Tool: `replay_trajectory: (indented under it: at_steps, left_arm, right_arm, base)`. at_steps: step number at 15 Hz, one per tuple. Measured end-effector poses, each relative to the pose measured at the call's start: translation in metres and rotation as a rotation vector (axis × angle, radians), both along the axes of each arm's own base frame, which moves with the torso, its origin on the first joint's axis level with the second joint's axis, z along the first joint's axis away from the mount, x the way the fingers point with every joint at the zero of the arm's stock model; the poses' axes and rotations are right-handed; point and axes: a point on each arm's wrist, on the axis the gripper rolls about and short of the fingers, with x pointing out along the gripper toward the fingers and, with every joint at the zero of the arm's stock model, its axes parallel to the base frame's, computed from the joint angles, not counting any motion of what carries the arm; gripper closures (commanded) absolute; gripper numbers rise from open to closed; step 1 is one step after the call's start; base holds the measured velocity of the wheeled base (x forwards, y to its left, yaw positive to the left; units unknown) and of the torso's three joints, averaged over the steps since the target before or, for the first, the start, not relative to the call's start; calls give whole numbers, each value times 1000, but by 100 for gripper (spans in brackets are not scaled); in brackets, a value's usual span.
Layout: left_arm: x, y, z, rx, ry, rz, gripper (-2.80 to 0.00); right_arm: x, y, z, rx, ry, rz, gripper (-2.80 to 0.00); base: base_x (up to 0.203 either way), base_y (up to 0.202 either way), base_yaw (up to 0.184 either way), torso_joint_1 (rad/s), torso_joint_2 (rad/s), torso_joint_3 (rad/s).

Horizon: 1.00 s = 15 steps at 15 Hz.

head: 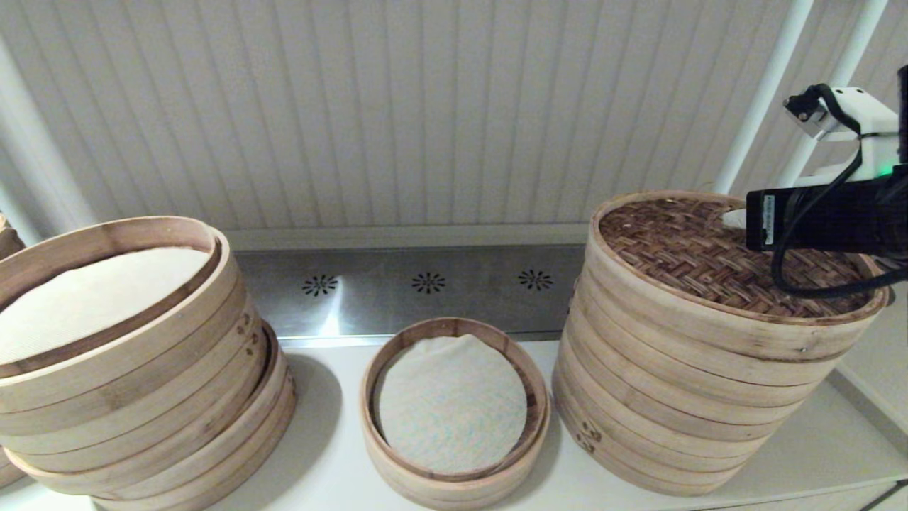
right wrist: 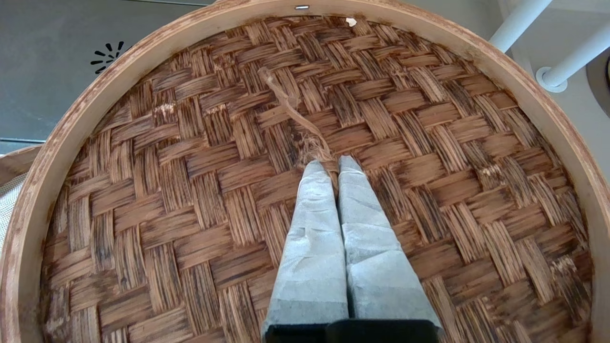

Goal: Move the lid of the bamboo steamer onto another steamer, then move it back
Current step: Put the steamer

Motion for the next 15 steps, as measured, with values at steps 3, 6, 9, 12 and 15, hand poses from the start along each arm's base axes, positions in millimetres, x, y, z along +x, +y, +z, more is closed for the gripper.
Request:
replay_trajectory:
  at_steps: [3, 6, 9, 12, 15]
  left_arm:
    - [0, 0, 0, 1, 0, 0, 0]
    - [0, 0, 0, 1, 0, 1, 0]
    - [0, 0, 0, 0, 0, 0, 0]
    - [0, 0, 0, 0, 0, 0, 0]
    - [0, 0, 0, 0, 0, 0, 0]
  right_arm:
    - [3, 0, 0, 3, -8, 2, 0]
    - [5, 0, -3, 4, -3, 2, 0]
    - [5, -6, -4, 13, 5, 1, 0]
    - [4, -10, -7, 16, 15, -9, 0]
    - [0, -11, -9, 21, 20, -2, 0]
  base:
    - [0, 0, 0, 0, 0, 0]
    - [0, 0, 0, 0, 0, 0]
    - [0, 0, 0, 0, 0, 0]
    - [0, 0, 0, 0, 0, 0]
    - [0, 0, 0, 0, 0, 0]
